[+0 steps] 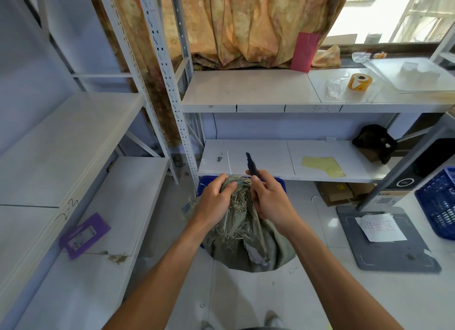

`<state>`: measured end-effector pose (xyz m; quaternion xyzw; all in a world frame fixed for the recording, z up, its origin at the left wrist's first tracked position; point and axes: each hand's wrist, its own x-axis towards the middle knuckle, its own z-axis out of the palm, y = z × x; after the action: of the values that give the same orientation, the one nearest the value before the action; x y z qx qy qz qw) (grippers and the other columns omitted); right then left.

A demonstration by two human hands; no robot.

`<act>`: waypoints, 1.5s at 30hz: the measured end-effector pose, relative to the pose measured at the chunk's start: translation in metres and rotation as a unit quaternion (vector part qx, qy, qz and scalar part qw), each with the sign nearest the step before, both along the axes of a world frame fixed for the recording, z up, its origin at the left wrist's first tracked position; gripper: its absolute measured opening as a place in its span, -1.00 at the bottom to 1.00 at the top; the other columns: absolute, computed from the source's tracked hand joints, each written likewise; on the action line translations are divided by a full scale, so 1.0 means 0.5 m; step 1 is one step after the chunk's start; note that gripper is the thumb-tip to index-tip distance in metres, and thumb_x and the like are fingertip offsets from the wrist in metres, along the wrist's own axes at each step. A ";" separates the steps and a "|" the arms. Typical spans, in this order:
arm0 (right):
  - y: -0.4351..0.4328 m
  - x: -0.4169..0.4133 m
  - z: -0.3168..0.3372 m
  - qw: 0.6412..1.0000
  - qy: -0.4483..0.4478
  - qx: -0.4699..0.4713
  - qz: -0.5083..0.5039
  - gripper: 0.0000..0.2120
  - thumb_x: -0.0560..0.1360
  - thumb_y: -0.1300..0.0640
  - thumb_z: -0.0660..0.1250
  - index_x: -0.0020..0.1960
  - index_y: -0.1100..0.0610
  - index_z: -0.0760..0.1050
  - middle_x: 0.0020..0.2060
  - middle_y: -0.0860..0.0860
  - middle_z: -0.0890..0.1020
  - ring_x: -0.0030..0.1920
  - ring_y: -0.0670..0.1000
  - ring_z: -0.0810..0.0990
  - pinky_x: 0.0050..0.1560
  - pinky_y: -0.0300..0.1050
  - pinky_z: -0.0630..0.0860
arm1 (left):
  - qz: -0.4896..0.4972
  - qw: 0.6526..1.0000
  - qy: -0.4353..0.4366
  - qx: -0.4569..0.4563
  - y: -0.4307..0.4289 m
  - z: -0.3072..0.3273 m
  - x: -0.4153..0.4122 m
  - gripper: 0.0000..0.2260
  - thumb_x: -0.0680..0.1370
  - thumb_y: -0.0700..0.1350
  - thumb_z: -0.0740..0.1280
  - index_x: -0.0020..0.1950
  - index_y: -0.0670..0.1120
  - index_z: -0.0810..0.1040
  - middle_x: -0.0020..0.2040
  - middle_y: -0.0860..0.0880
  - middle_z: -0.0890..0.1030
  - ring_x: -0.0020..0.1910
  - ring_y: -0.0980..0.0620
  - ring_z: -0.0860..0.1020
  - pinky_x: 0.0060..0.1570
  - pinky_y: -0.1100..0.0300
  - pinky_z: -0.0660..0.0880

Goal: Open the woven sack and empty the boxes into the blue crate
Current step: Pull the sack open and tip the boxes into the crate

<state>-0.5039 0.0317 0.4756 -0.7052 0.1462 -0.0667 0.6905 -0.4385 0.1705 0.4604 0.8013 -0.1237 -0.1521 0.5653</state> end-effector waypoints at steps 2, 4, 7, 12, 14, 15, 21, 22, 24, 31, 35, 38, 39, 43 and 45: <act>-0.005 0.003 -0.010 0.999 0.014 -0.047 -0.005 -0.86 0.68 0.15 0.15 0.17 0.08 0.46 -0.36 -0.08 0.44 -0.47 -0.16 0.36 -0.39 -0.21 0.28 | 0.005 1.000 0.015 -0.001 0.000 0.007 -0.006 -0.48 0.57 0.24 0.26 0.47 0.05 0.46 0.39 0.10 0.54 0.39 0.08 0.47 0.43 -0.10 0.38; -0.014 0.005 -0.019 0.998 0.028 -0.051 -0.007 -0.86 0.66 0.21 0.17 0.15 0.04 0.44 -0.35 -0.09 0.43 -0.42 -0.14 0.37 -0.33 -0.18 0.28 | 0.014 1.000 0.014 0.006 0.001 0.008 -0.007 -0.46 0.59 0.21 0.26 0.53 0.01 0.39 0.42 0.15 0.45 0.43 0.11 0.38 0.49 -0.08 0.30; -0.020 0.002 -0.024 0.998 0.047 -0.031 0.003 -0.82 0.64 0.23 0.16 0.15 -0.01 0.40 -0.32 -0.05 0.43 -0.39 -0.09 0.37 -0.34 -0.15 0.30 | 0.008 1.000 0.010 0.018 0.005 0.017 -0.013 -0.47 0.58 0.24 0.24 0.48 0.03 0.44 0.39 0.13 0.51 0.39 0.10 0.45 0.45 -0.11 0.34; -0.019 0.007 -0.013 0.997 0.032 -0.060 -0.048 -0.73 0.56 0.20 0.30 0.25 0.07 0.50 -0.24 -0.09 0.54 -0.37 -0.20 0.48 -0.36 -0.32 0.36 | -0.060 0.994 -0.047 0.082 0.022 0.008 -0.006 -0.82 0.63 0.13 0.24 0.00 0.08 0.57 -0.12 0.04 0.66 -0.08 0.01 0.63 0.02 -0.12 0.55; -0.024 0.016 -0.008 0.999 0.019 -0.044 -0.027 -0.79 0.57 0.19 0.36 0.20 0.11 0.58 -0.39 -0.17 0.55 -0.49 -0.25 0.48 -0.45 -0.43 0.33 | -0.093 0.986 -0.078 0.113 0.027 0.010 -0.004 -0.85 0.65 0.08 0.25 -0.02 0.09 0.57 -0.17 0.06 0.63 -0.17 0.06 0.60 -0.12 0.01 0.50; -0.025 0.019 -0.007 0.999 0.013 -0.043 -0.006 -0.83 0.57 0.17 0.38 0.14 0.13 0.62 -0.47 -0.19 0.54 -0.52 -0.25 0.46 -0.46 -0.44 0.33 | -0.110 0.981 -0.092 0.134 0.030 0.014 -0.004 -0.87 0.65 0.06 0.27 0.01 0.08 0.58 -0.17 0.06 0.63 -0.18 0.07 0.59 -0.14 0.02 0.48; -0.029 0.046 -0.024 0.983 0.046 -0.163 0.066 -0.71 0.50 -0.05 0.45 -0.28 0.11 0.58 -0.46 -0.04 0.45 -0.43 -0.06 0.35 -0.33 -0.12 0.31 | -0.192 0.936 -0.141 0.260 0.049 0.013 0.020 -0.75 0.64 0.10 0.28 0.28 0.10 0.59 0.06 0.05 0.67 0.04 0.01 0.60 0.13 -0.03 0.54; -0.029 0.048 -0.026 0.981 0.051 -0.171 0.076 -0.70 0.49 -0.08 0.46 -0.29 0.10 0.56 -0.46 -0.03 0.45 -0.42 -0.05 0.36 -0.34 -0.11 0.32 | -0.194 0.934 -0.141 0.264 0.052 0.012 0.022 -0.73 0.65 0.10 0.28 0.33 0.12 0.57 0.13 0.05 0.67 0.10 0.02 0.59 0.17 -0.03 0.53; -0.027 0.049 -0.031 0.979 0.051 -0.178 0.090 -0.70 0.49 -0.08 0.46 -0.27 0.13 0.58 -0.47 -0.05 0.46 -0.43 -0.06 0.38 -0.35 -0.13 0.34 | -0.195 0.934 -0.141 0.262 0.058 0.009 0.027 -0.74 0.64 0.11 0.28 0.31 0.14 0.57 0.15 0.05 0.67 0.11 0.02 0.60 0.18 -0.05 0.53; -0.027 0.068 -0.060 0.990 0.044 -0.132 0.017 -0.75 0.56 0.08 0.39 -0.25 0.17 0.52 -0.49 -0.07 0.40 -0.50 -0.11 0.30 -0.41 -0.14 0.28 | -0.202 0.922 -0.153 0.294 0.058 0.012 0.029 -0.84 0.58 0.10 0.38 0.04 0.05 0.52 -0.14 0.06 0.62 -0.16 0.03 0.58 -0.10 0.02 0.52; -0.049 0.079 -0.065 0.989 0.031 -0.124 -0.080 -0.79 0.58 0.05 0.36 -0.14 0.17 0.55 -0.49 -0.08 0.37 -0.56 -0.15 0.24 -0.52 -0.24 0.22 | -0.209 0.914 -0.137 0.320 0.067 -0.011 0.025 -0.84 0.58 0.11 0.38 0.06 0.07 0.52 -0.06 0.07 0.64 -0.09 0.05 0.58 -0.04 0.04 0.54; -0.059 0.083 -0.073 0.978 0.041 -0.192 -0.075 -0.79 0.59 0.02 0.35 -0.18 0.09 0.52 -0.47 -0.07 0.43 -0.51 -0.10 0.32 -0.47 -0.16 0.28 | -0.200 0.921 -0.114 0.315 0.071 -0.024 0.031 -0.86 0.58 0.11 0.37 0.05 0.09 0.52 -0.04 0.09 0.64 -0.06 0.06 0.59 0.00 0.01 0.56; -0.059 0.083 -0.079 0.970 0.049 -0.230 -0.068 -0.79 0.59 0.01 0.34 -0.18 0.07 0.51 -0.46 -0.08 0.46 -0.49 -0.08 0.36 -0.45 -0.13 0.30 | -0.198 0.922 -0.110 0.315 0.072 -0.026 0.035 -0.86 0.58 0.11 0.37 0.04 0.09 0.52 -0.03 0.09 0.64 -0.05 0.06 0.59 0.01 0.00 0.56; -0.060 0.075 -0.109 0.943 0.093 -0.317 -0.045 -0.83 0.60 0.02 0.31 -0.14 0.05 0.50 -0.39 -0.04 0.55 -0.43 -0.01 0.49 -0.43 -0.13 0.36 | -0.206 0.913 -0.115 0.334 0.074 -0.026 0.047 -0.85 0.56 0.11 0.39 0.05 0.09 0.54 -0.05 0.08 0.65 -0.07 0.06 0.59 0.01 0.02 0.57; -0.062 0.069 -0.127 0.927 0.128 -0.351 -0.013 -0.83 0.59 0.02 0.30 -0.14 0.06 0.50 -0.35 -0.01 0.59 -0.40 0.04 0.54 -0.42 -0.11 0.40 | -0.210 0.907 -0.118 0.346 0.079 -0.026 0.053 -0.83 0.55 0.12 0.39 0.06 0.09 0.54 -0.06 0.06 0.65 -0.09 0.05 0.60 -0.01 0.02 0.57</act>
<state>-0.4693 0.0005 0.4122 -0.9031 0.2099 -0.0323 0.3733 -0.4118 0.2099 0.4473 0.9141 -0.2944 -0.2051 0.1891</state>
